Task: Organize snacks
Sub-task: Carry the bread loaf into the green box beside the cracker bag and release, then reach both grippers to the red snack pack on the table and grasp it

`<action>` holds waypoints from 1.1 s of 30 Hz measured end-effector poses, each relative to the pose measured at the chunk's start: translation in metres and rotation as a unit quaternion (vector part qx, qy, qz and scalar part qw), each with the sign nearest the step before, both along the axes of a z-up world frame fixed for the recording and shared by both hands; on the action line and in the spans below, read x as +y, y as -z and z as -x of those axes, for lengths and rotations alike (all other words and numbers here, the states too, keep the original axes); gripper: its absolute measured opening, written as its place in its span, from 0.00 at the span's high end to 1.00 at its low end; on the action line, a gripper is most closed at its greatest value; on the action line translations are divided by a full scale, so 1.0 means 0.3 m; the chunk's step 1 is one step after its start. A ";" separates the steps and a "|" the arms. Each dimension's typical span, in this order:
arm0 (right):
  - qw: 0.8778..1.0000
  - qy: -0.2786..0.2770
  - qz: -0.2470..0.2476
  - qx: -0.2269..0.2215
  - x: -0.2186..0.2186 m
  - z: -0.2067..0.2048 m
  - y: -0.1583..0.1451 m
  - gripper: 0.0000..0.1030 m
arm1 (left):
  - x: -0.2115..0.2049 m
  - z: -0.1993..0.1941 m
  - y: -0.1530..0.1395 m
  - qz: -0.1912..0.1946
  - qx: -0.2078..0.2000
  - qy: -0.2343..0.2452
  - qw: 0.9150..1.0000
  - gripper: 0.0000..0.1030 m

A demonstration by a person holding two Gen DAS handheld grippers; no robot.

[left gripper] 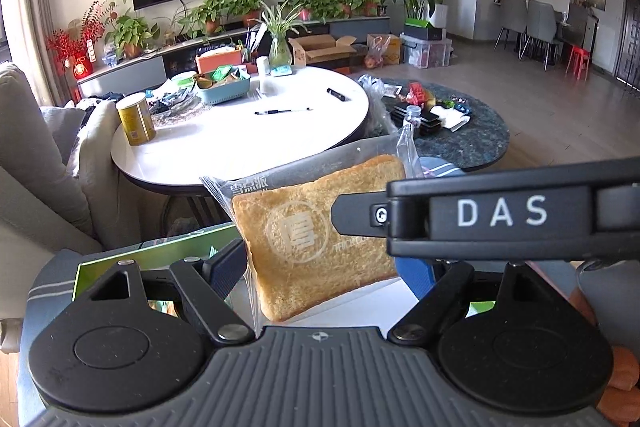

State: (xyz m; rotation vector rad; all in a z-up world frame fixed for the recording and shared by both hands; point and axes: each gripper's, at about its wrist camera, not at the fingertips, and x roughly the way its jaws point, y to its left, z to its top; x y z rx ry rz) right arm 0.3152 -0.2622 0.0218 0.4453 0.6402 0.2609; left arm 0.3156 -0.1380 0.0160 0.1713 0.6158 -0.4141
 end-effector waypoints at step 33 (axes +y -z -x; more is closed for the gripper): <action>0.999 -0.019 0.039 0.010 0.017 0.300 -0.064 0.30 | 0.168 0.357 -0.063 0.031 0.010 0.000 0.999 0.24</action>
